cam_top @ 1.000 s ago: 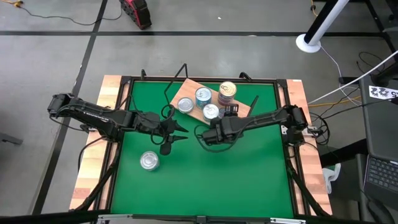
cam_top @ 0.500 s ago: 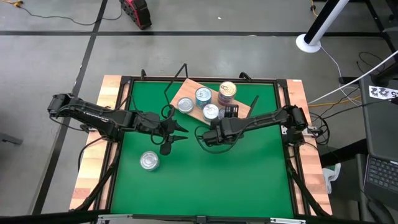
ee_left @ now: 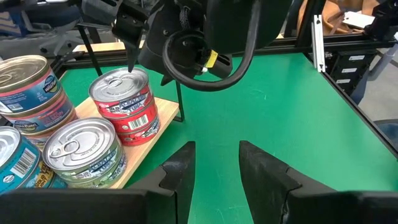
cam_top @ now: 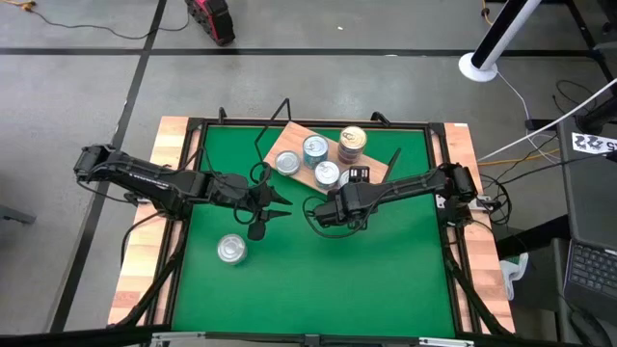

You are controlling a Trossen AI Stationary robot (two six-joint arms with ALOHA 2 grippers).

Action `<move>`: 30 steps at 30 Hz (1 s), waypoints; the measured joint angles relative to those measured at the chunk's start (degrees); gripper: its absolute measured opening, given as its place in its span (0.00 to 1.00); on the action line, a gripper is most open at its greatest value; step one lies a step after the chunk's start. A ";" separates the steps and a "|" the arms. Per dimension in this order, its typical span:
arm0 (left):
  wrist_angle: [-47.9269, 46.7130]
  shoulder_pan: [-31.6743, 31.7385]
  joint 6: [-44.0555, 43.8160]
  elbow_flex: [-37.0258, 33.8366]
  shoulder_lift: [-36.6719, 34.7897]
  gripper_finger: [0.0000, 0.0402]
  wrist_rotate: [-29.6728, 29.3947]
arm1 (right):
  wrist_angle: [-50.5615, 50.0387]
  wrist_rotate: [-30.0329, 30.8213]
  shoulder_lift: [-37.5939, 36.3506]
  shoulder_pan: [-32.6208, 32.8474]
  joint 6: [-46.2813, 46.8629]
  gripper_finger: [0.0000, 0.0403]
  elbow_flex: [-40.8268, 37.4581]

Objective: Stack canned seafood by type on shelf
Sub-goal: Stack the light green tuna can on top of the light green tuna can on the shelf

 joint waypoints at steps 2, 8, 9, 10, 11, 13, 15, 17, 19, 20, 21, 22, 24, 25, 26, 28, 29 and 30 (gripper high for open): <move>0.00 0.00 0.00 0.00 0.00 0.29 0.00 | 0.00 0.00 0.00 0.00 -0.47 0.60 0.00; 0.00 -0.17 0.00 0.00 0.00 0.29 0.01 | -0.02 -1.55 0.02 0.00 -0.50 0.60 1.79; 0.02 -0.34 0.00 0.00 0.00 0.29 0.00 | 0.00 -2.40 0.02 0.00 -0.50 0.60 2.48; 0.04 -0.56 0.10 0.00 0.00 0.29 -0.03 | 0.02 -3.48 0.02 0.00 -0.50 0.60 3.21; 0.04 -0.86 0.56 0.00 0.00 0.29 -0.03 | 0.00 -4.57 0.02 0.02 -0.46 0.60 3.99; 0.04 -1.77 1.42 0.00 0.00 0.29 0.00 | 0.00 -6.69 0.02 0.02 -0.38 0.60 5.50; 0.04 -2.92 1.40 0.00 0.00 0.29 0.00 | 0.02 -8.90 0.02 0.07 -0.34 0.60 6.94; 0.02 -4.44 1.14 0.00 0.00 0.29 -0.03 | 0.07 -11.12 0.02 0.09 -0.30 0.60 8.10; 0.02 -6.43 1.12 0.00 0.00 0.29 -0.03 | 0.13 -13.19 0.02 0.09 -0.27 0.60 8.73; 0.02 -7.53 1.14 0.00 0.00 0.29 -0.03 | 0.15 -13.90 0.02 0.09 -0.27 0.60 8.85; 0.02 -8.69 1.08 0.00 0.00 0.29 -0.20 | 0.16 -14.49 0.02 0.09 -0.25 0.60 8.92; -0.04 -9.98 0.57 0.00 0.00 0.29 -0.76 | 0.13 -14.83 0.02 0.09 -0.27 0.60 8.92; -0.74 -12.66 -0.78 0.00 0.00 0.29 -2.68 | 0.18 -15.17 0.02 0.09 -0.26 0.60 8.92; -1.48 -14.08 -1.69 0.00 0.00 0.29 -3.85 | 0.29 -15.33 0.02 0.09 -0.27 0.60 8.92; -2.35 -15.48 -2.58 0.00 0.00 0.29 -5.09 | 0.55 -15.37 0.02 0.09 -0.27 0.60 8.92; -4.17 -18.42 -5.14 0.00 0.00 0.29 -8.06 | 1.48 -15.81 0.02 0.09 -0.27 0.60 8.92; -5.62 -19.87 -6.59 0.21 0.00 0.29 -9.60 | 2.04 -15.93 0.02 0.09 -0.27 0.60 8.92; -8.05 -21.26 -8.20 0.81 0.00 0.28 -11.12 | 2.37 -16.23 0.02 0.09 -0.29 0.60 8.92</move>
